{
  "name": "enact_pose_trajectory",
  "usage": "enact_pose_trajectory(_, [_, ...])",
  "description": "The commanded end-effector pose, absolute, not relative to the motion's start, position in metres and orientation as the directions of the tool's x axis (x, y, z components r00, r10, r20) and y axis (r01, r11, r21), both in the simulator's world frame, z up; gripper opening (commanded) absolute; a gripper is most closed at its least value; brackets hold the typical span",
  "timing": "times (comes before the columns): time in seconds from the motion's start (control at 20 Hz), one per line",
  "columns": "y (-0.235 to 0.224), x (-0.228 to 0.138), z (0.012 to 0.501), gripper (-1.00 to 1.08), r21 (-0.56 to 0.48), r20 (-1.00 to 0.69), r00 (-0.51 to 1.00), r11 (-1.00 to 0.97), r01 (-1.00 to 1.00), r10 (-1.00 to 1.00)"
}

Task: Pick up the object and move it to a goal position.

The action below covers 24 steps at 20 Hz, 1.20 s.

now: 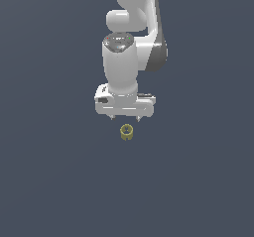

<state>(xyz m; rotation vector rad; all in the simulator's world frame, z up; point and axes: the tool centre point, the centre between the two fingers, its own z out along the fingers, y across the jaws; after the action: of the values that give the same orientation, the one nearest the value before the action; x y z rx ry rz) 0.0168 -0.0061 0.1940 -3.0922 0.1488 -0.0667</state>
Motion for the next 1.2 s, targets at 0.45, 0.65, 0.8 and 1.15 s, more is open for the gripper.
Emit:
enact_pose_trajectory(0.45, [-0.026, 0.011, 0.192, 1.00, -0.049, 0.018, 0.988, -0.987, -0.151, -0.152])
enact_pose_trajectory(0.65, [-0.026, 0.011, 0.194, 1.00, -0.050, 0.018, 0.988, -0.987, -0.152, -0.153])
enact_pose_trajectory(0.8, [-0.024, 0.010, 0.188, 1.00, -0.047, 0.017, 0.988, -0.987, -0.153, -0.154])
enact_pose_trajectory(1.15, [-0.016, 0.004, 0.149, 1.00, -0.027, 0.009, 0.985, -0.985, -0.170, -0.170])
